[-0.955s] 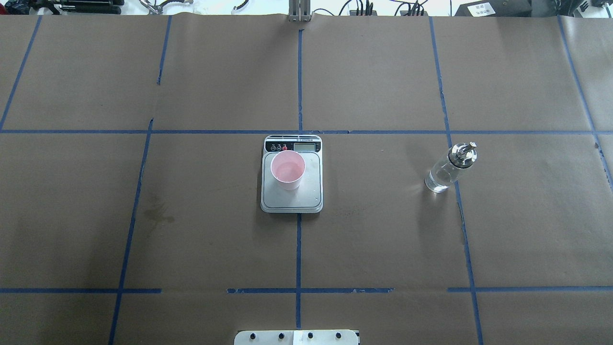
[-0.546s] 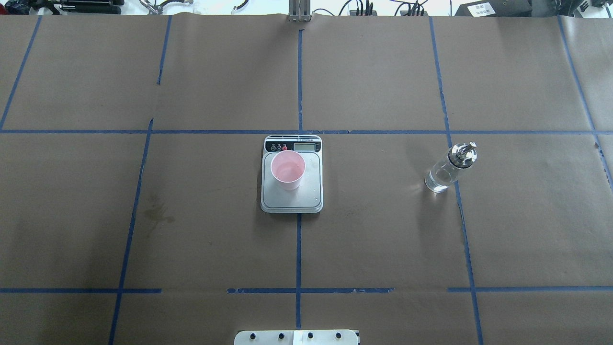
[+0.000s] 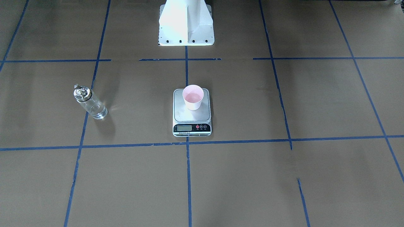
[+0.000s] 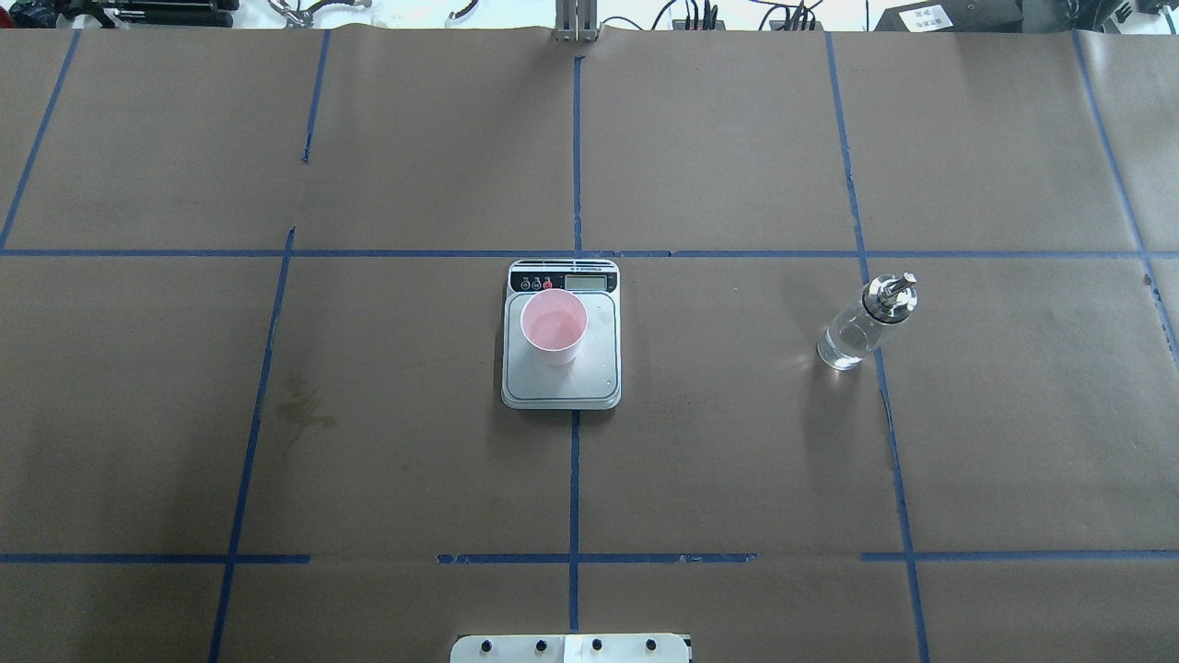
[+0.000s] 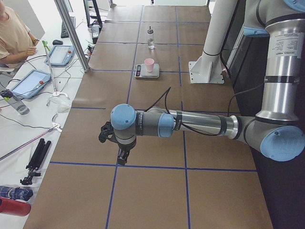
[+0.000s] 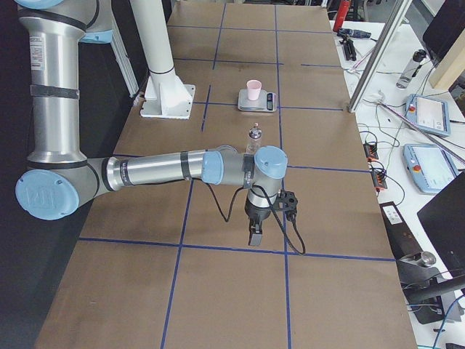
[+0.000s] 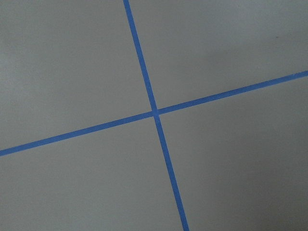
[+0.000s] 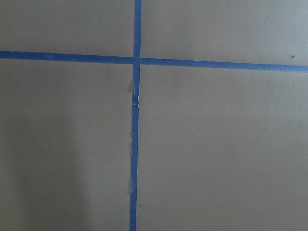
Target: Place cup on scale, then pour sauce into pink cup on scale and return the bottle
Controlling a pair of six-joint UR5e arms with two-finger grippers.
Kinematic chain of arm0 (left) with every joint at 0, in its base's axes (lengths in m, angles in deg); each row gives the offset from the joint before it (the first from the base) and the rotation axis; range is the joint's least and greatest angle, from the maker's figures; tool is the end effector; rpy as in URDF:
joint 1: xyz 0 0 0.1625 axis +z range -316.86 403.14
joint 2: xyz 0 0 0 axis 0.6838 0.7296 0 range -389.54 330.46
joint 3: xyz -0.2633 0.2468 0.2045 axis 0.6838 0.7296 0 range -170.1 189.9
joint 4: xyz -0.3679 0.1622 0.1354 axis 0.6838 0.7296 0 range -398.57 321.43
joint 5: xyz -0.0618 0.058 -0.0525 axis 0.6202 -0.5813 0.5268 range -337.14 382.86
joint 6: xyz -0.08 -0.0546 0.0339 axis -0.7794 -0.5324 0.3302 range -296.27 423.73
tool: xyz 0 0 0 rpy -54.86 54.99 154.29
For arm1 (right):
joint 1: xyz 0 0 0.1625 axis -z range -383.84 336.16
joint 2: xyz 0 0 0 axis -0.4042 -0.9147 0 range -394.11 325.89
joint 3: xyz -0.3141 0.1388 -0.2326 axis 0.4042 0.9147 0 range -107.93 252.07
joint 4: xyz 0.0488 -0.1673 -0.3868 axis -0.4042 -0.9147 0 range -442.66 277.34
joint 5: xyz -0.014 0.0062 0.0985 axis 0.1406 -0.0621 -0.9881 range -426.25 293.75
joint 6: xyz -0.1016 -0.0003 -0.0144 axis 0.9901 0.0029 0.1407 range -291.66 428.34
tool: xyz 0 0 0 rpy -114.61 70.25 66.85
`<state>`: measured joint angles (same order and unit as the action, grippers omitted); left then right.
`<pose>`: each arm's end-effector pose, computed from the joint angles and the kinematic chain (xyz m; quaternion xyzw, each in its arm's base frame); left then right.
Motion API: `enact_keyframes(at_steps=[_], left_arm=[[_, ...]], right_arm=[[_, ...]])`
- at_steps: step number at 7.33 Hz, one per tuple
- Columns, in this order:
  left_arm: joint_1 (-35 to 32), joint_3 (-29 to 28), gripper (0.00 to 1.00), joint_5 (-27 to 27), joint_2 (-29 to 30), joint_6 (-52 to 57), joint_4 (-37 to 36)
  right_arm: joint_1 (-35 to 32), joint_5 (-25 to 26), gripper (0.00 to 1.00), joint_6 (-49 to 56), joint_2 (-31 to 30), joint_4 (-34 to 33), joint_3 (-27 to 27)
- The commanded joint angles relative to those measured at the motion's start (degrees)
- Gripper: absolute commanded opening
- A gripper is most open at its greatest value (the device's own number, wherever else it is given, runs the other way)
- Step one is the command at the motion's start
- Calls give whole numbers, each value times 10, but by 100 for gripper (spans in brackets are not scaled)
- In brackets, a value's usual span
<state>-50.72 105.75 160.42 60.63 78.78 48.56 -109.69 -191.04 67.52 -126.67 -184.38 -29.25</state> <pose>-0.0914 -0.5001 0.5987 0.0911 0.3935 0.1002 0.9093 0.0402 -0.4789 0.6048 -0.0376 -0.2975 -0.0200 0.9538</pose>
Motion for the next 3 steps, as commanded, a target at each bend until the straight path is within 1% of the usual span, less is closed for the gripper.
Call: enact_keyframes(at_steps=[1,3], left_arm=[[0,1,100,-3,-3,1,-1],[0,4,100,-4,1,0,1]], right_arm=[[2,2,100,5,0,2,2],[2,1,100,4,2,2,2]])
